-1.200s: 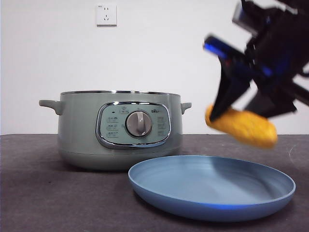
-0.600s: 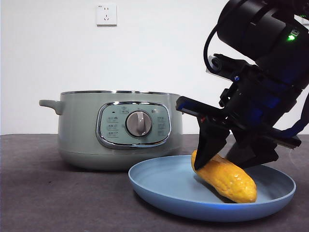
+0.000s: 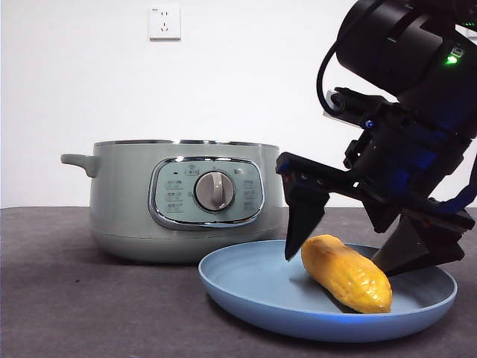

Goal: Take the corn out from the steamer,put the corn on the plate,close the lid

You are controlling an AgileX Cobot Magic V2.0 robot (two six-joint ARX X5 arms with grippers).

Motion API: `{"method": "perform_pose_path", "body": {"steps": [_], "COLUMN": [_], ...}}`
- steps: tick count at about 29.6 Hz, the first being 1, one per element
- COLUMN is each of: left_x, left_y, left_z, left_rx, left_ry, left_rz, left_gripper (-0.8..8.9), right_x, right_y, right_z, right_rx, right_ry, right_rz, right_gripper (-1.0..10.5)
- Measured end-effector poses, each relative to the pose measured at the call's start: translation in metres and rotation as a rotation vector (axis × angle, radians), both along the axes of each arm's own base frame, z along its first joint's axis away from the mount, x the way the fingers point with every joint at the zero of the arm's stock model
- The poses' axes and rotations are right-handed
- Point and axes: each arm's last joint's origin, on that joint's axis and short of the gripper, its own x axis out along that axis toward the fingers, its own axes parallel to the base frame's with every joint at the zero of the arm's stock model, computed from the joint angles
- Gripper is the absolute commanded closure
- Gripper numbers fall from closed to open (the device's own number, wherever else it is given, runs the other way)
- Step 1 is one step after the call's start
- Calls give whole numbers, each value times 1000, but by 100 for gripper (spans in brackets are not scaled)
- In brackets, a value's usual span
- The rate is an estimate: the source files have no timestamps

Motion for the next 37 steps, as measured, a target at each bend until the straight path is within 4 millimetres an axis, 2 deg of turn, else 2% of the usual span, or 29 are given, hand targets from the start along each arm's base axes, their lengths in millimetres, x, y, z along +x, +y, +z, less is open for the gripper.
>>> {"method": "perform_pose_path", "body": {"steps": [2, 4, 7, 11, 15, 19, 24, 31, 37], "left_x": [13, 29, 58, 93, 133, 168, 205, 235, 251], "left_y": [-6, -13, -26, -44, -63, -79, -96, -111, -118], "left_z": [2, 2, 1, -2, -15, -35, -57, -88, -107], "left_rx": [-2, 0, -2, -12, -13, 3, 2, 33, 47], "left_ry": [-4, 1, -3, -23, -12, 33, 27, 69, 99], "left_rz": [0, 0, -4, -39, -68, -81, -81, -106, -108], "left_gripper": [822, 822, 822, 822, 822, 822, 822, 822, 822], "right_x": [-3, -9, -30, -55, -82, -104, -121, -123, -123], "right_y": [-2, -7, -25, -45, -69, -87, -101, -103, -103], "right_z": [12, 36, 75, 100, 120, 132, 140, 139, 139], "right_rx": [31, 93, 164, 195, 243, 297, 351, 337, 318], "right_ry": [-37, -111, -199, -256, -326, -393, -459, -459, -470], "right_rz": [0, 0, 1, 11, 10, 8, 6, 13, -4], "right_gripper": [469, 469, 469, 469, 469, 470, 470, 470, 470]}}
